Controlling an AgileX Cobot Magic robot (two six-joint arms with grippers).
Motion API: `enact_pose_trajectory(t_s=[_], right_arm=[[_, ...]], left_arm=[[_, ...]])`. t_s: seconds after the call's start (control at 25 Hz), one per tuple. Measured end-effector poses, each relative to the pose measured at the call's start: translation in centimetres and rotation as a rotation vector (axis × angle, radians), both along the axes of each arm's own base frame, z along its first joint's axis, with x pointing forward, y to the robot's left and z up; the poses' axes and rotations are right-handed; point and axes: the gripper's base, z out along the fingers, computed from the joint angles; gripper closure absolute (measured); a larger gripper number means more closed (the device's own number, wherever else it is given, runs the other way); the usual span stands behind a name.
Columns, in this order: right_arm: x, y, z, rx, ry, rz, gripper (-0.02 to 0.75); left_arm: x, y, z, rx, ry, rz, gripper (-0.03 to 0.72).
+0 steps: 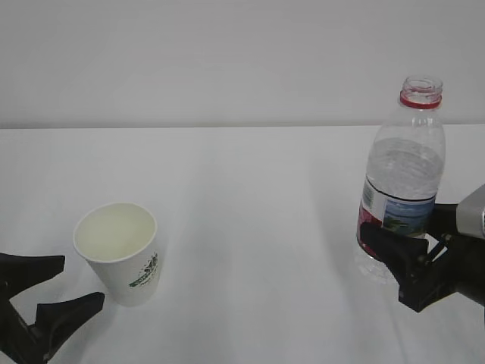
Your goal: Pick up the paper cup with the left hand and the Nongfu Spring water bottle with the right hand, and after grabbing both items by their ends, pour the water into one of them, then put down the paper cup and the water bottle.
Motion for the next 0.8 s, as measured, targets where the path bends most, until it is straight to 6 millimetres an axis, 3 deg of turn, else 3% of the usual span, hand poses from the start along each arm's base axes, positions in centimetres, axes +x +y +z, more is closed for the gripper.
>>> enact_pose_trajectory(t_s=[0.8], right_arm=[[0.0,0.0,0.0,-0.001,0.000,0.002,0.234]], left_arm=[[2.1,-0.5,-1.3,-0.001,0.019,-0.054,-0.004]])
